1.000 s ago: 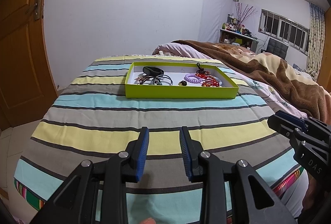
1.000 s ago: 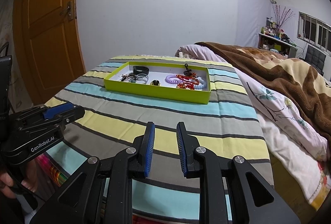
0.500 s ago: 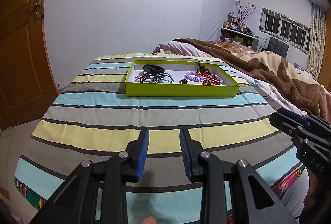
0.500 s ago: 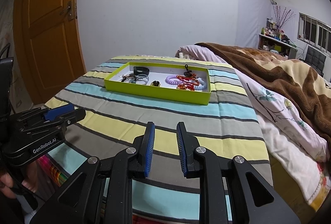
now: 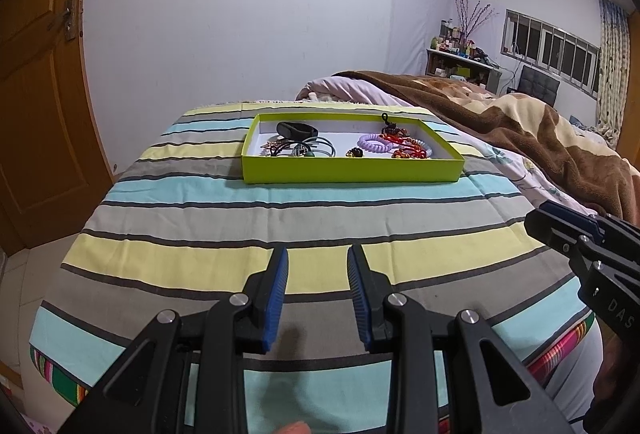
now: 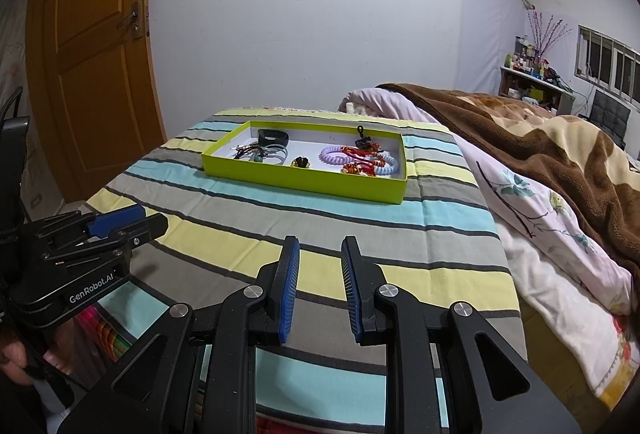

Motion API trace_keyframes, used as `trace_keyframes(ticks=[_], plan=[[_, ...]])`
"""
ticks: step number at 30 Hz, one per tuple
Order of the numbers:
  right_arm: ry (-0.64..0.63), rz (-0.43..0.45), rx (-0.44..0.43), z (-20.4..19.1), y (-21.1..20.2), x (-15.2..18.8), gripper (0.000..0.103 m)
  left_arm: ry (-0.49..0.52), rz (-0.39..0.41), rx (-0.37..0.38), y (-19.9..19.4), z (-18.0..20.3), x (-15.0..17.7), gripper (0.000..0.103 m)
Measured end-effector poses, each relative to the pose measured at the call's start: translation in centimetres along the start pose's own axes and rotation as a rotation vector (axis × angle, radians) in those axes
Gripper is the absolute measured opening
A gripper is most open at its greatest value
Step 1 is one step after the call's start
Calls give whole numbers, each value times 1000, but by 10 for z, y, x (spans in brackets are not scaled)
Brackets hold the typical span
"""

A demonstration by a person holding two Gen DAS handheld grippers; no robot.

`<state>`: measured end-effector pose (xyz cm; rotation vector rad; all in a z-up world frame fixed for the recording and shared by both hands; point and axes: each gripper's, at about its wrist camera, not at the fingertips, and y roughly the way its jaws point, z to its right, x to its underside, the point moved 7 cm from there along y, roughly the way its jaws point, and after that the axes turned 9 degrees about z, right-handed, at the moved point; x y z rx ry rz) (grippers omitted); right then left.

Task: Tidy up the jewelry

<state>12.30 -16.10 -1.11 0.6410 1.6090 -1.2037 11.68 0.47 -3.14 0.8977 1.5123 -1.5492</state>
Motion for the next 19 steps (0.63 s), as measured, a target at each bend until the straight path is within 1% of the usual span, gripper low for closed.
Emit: trace_keyframes(ticks=[7,19], plan=[[0,-1,0,0,-1,0,22,4,2,11,0,2,0,32],[1,-1,1,1,-2,0,22,-6,-4,5,0,0,2,32]])
